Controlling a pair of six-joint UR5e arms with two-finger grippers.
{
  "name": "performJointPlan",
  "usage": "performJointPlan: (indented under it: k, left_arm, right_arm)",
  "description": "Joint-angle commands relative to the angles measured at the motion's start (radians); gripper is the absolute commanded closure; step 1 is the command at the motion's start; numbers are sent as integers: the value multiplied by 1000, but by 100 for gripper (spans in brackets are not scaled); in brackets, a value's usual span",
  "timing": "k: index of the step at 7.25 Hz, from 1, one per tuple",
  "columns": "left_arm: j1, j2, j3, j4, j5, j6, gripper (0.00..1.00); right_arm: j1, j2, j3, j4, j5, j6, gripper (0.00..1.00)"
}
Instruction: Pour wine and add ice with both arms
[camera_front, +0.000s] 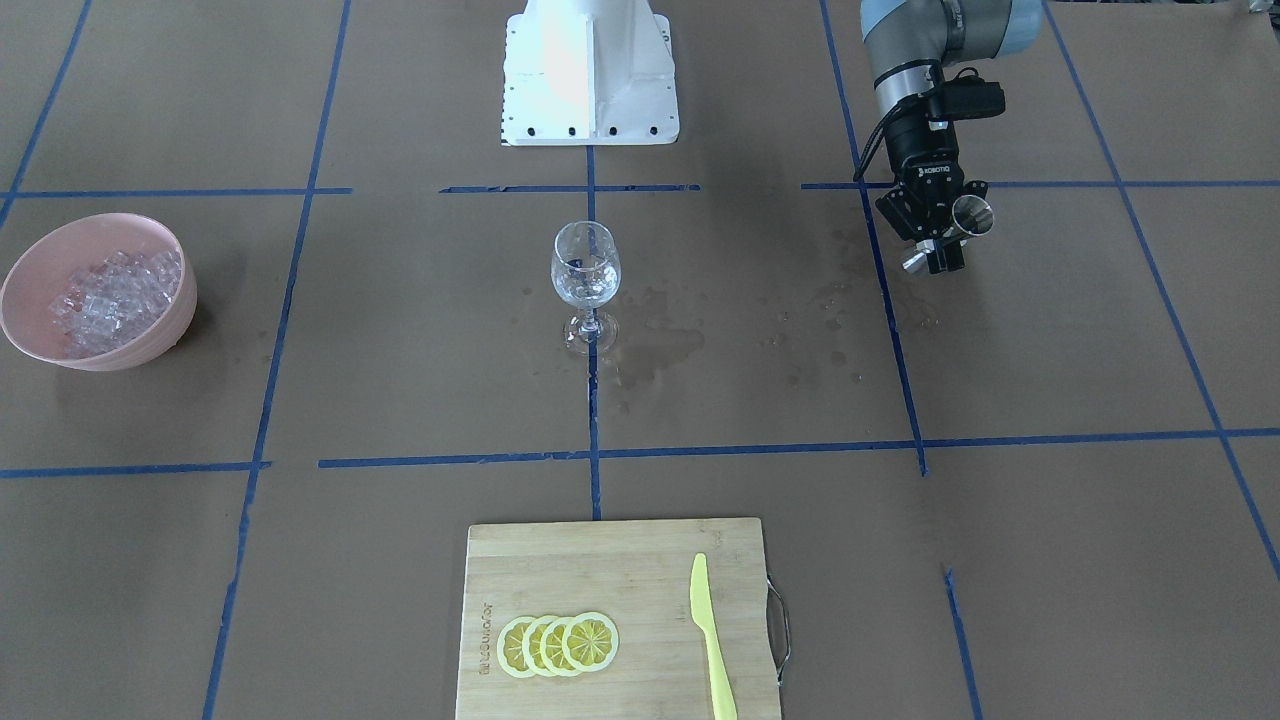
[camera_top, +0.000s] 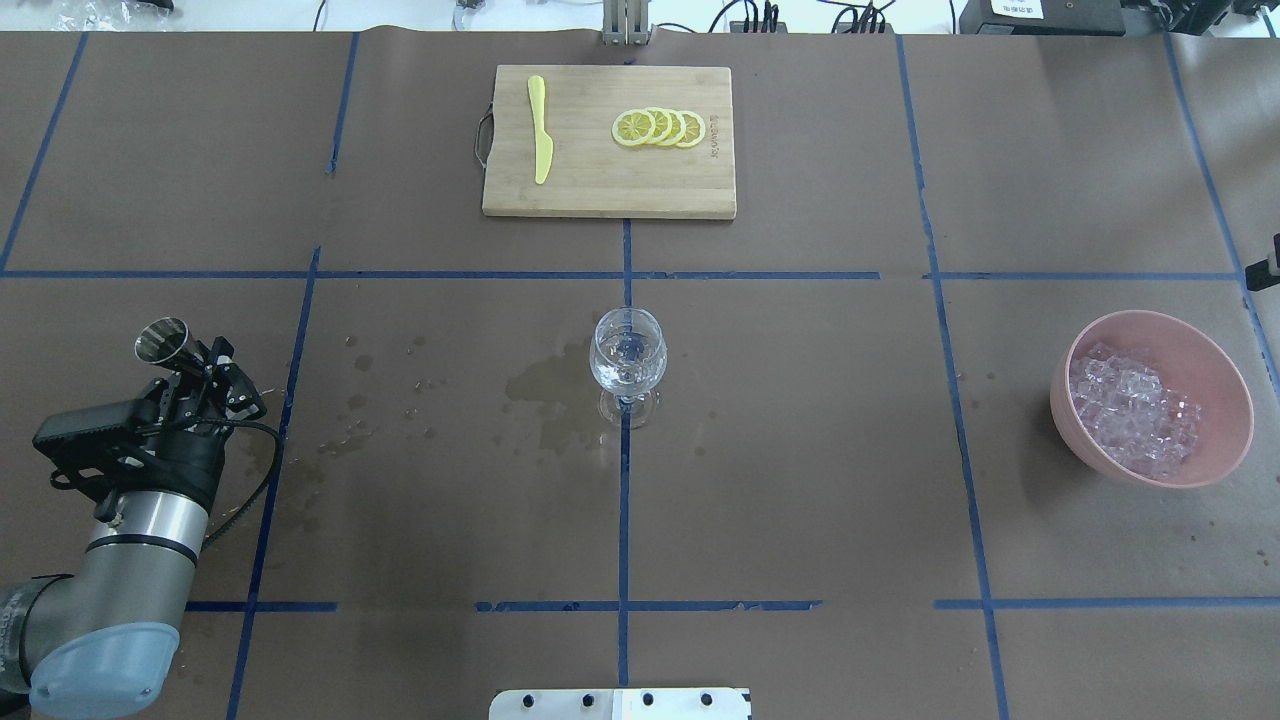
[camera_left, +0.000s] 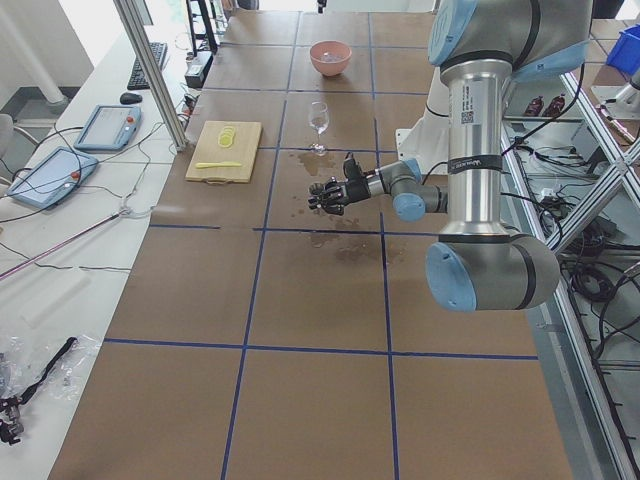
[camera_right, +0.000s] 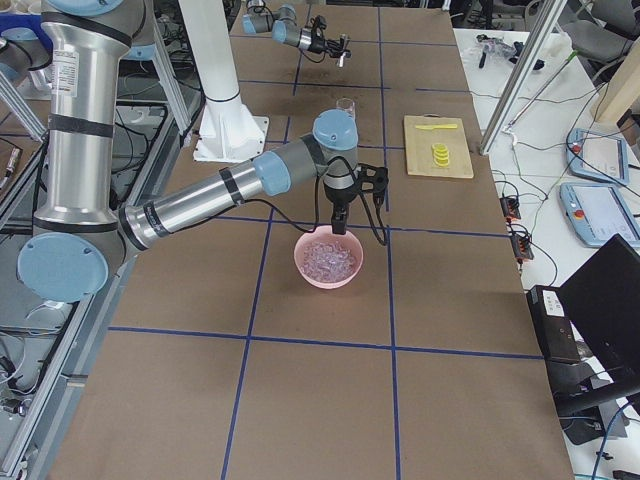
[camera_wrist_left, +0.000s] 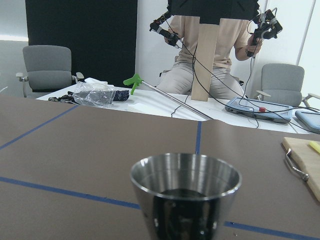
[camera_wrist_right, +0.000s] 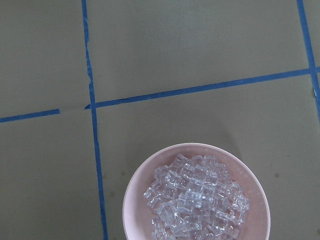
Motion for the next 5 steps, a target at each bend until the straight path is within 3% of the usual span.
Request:
performJointPlan:
  k: [1,3,5]
  left_arm:
    - [-40,-18,-77,-7,0,118,100]
    - [-69,-138,-78,-118,-5,242,100]
    - [-121,-165,-69,-216,-5,458,100]
  right_arm:
    - [-46,-44,-2,103,-28,48,0]
    - [-81,-45,-2,128,-50,76,0]
    - [-92,-45,-5,130,-65,76,0]
